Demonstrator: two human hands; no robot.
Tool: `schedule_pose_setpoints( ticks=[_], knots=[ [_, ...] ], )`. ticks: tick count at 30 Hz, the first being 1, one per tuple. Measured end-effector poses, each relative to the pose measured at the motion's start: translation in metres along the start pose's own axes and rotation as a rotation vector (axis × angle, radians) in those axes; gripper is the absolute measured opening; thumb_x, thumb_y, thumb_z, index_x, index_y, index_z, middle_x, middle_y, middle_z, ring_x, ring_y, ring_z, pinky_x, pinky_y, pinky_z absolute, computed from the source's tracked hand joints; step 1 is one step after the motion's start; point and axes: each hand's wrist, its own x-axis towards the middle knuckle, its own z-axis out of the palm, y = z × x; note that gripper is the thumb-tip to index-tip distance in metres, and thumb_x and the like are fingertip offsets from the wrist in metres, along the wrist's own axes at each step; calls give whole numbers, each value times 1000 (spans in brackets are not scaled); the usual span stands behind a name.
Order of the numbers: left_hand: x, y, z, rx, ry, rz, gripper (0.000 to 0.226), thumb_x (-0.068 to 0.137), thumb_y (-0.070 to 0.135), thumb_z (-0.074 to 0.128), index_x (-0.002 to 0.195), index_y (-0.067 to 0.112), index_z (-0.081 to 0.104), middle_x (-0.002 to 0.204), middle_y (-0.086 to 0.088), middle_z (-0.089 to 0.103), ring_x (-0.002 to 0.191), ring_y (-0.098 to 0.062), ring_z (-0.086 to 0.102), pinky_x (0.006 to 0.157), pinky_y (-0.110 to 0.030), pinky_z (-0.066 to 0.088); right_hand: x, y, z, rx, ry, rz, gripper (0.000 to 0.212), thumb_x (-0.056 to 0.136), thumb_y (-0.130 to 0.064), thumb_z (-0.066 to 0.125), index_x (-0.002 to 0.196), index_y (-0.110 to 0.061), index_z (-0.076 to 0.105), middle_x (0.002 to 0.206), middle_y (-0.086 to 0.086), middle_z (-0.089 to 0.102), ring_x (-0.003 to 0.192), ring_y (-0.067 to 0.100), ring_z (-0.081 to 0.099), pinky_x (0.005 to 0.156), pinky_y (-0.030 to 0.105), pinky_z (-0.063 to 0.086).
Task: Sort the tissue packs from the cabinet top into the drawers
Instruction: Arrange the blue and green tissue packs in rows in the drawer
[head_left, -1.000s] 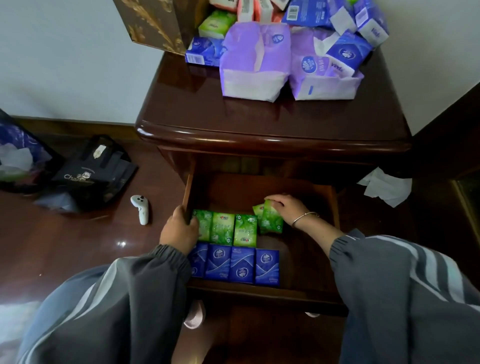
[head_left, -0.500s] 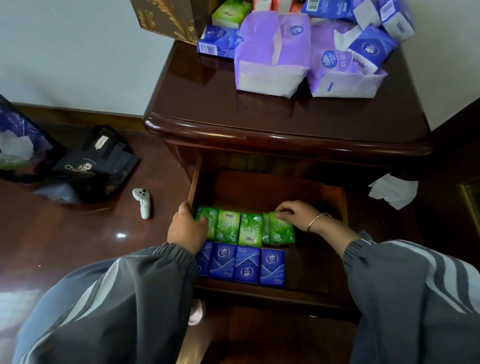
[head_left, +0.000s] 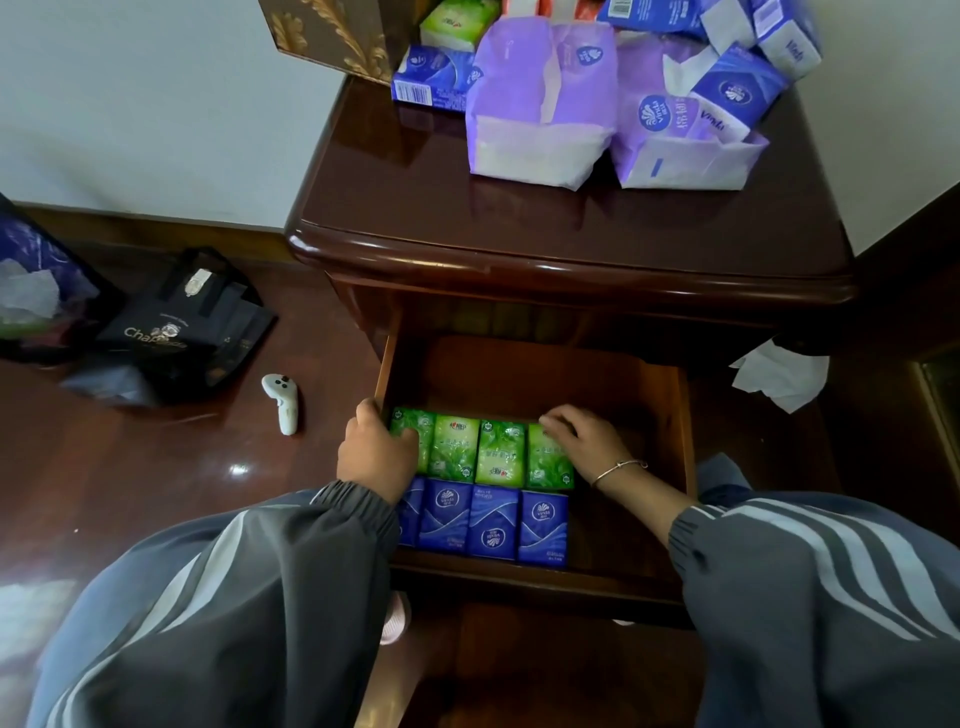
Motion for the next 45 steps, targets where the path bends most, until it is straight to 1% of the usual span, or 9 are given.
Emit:
schedule_pose_setpoints(
  ticks=[3, 7, 12, 17, 23, 27, 31, 36, 45],
  knots=[
    [1, -1, 1, 0, 5, 1, 47, 87, 17, 52, 132, 7, 40, 122, -18, 53, 104, -38, 57, 90, -48, 48, 1, -10, -10, 78, 76, 333, 51, 97, -46, 34, 122, -6, 54, 123, 18, 59, 111, 36, 56, 93, 38, 46],
    [2, -2, 4, 11, 17, 0, 48, 88, 18, 53, 132, 7, 39, 123, -16, 53, 105, -37, 56, 89, -48, 47, -6, -29, -16, 669, -120, 754, 65, 94, -57, 31, 143, -14, 29, 141, 22, 41, 123, 43, 47, 83, 48, 48],
    [3, -4, 5, 20, 20, 5, 50, 87, 19, 53, 134, 8, 38, 125, -16, 51, 107, -37, 55, 90, -46, 47, -15, -45, -15, 694, -252, 726, 65, 92, -60, 34, 144, -22, 26, 128, 17, 53, 101, 26, 57, 64, 37, 50],
    [4, -8, 3, 15, 16, 21, 51, 87, 20, 54, 135, 8, 39, 128, -17, 50, 109, -39, 55, 92, -45, 45, -19, -44, -26, 635, -337, 724, 77, 88, -67, 30, 149, -21, 17, 152, 20, 26, 139, 37, 27, 111, 52, 26],
    [5, -8, -11, -30, -69, 46, 46, 93, 24, 53, 134, 7, 44, 128, -19, 57, 116, -34, 54, 94, -36, 40, -64, -85, -74, 335, -295, 405, 50, 92, -46, 49, 131, -16, 50, 137, 7, 52, 126, 25, 49, 100, 38, 41],
    [-3, 8, -31, -65, 57, 63, 48, 91, 21, 53, 135, 3, 45, 130, -22, 55, 120, -36, 51, 98, -37, 38, -105, -97, -139, 287, 81, -27, 22, 88, -30, 59, 107, -25, 69, 104, -8, 69, 100, 5, 62, 75, 9, 45],
    [-25, 41, -63, -119, 295, 258, 24, 89, 15, 53, 111, 9, 63, 111, -15, 67, 104, -31, 60, 86, -33, 40, -103, -77, -202, 175, 705, -68, 23, 88, -20, 57, 109, -16, 66, 111, 1, 67, 105, 17, 61, 90, 27, 45],
    [-57, 113, -89, -185, 404, 643, 16, 90, 10, 55, 102, 11, 65, 97, -6, 69, 89, -21, 62, 80, -30, 43, -49, -56, -234, 95, 599, 293, 57, 96, -37, 42, 139, -1, 33, 143, 20, 39, 130, 36, 38, 105, 41, 32],
    [-57, 261, -53, -92, 195, 953, 17, 92, 20, 54, 103, 10, 61, 102, -1, 65, 93, -14, 58, 72, -18, 36, -12, -57, -228, 227, 772, 397, 55, 89, -55, 40, 108, -8, 61, 115, 20, 62, 107, 40, 56, 83, 40, 45]
  ],
)
